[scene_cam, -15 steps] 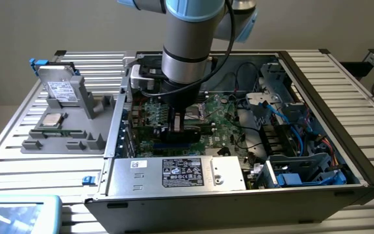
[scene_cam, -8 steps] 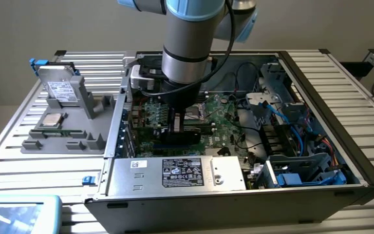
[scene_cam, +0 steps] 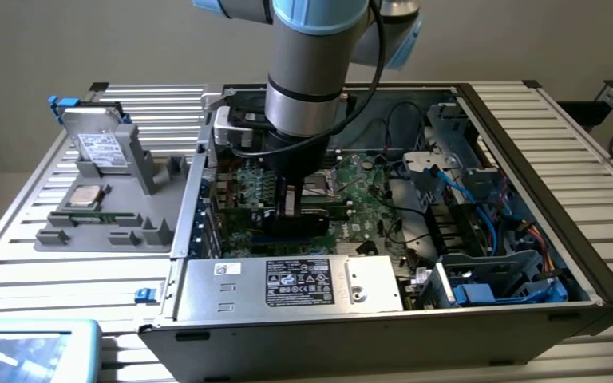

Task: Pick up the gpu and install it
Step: 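Insert the gpu into the slot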

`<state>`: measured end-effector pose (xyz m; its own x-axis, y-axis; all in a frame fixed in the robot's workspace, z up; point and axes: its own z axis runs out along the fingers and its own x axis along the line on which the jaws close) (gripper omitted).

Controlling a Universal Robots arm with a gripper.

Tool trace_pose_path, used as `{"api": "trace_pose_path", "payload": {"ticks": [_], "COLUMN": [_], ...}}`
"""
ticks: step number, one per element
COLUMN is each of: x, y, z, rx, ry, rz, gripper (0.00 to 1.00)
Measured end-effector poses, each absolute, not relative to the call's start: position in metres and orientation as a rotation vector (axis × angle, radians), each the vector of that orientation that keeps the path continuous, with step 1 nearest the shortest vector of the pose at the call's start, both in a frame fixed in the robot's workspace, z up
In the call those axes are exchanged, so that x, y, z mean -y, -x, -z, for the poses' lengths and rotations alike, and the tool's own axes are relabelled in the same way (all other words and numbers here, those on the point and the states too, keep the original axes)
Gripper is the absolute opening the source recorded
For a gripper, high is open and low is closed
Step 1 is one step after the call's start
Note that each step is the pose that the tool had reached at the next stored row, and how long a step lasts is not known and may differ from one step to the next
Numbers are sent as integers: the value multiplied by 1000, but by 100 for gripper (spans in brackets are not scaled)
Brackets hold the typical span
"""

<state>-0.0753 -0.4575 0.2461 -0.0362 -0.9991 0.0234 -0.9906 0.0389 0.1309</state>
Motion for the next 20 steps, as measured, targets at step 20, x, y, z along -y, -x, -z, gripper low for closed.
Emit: {"api": "trace_pose_path", "payload": {"ticks": [20], "x": [458], "y": [73], "z": [-246], "rx": [2187], "ry": [-2095], "rz": [129], "gripper": [29]}}
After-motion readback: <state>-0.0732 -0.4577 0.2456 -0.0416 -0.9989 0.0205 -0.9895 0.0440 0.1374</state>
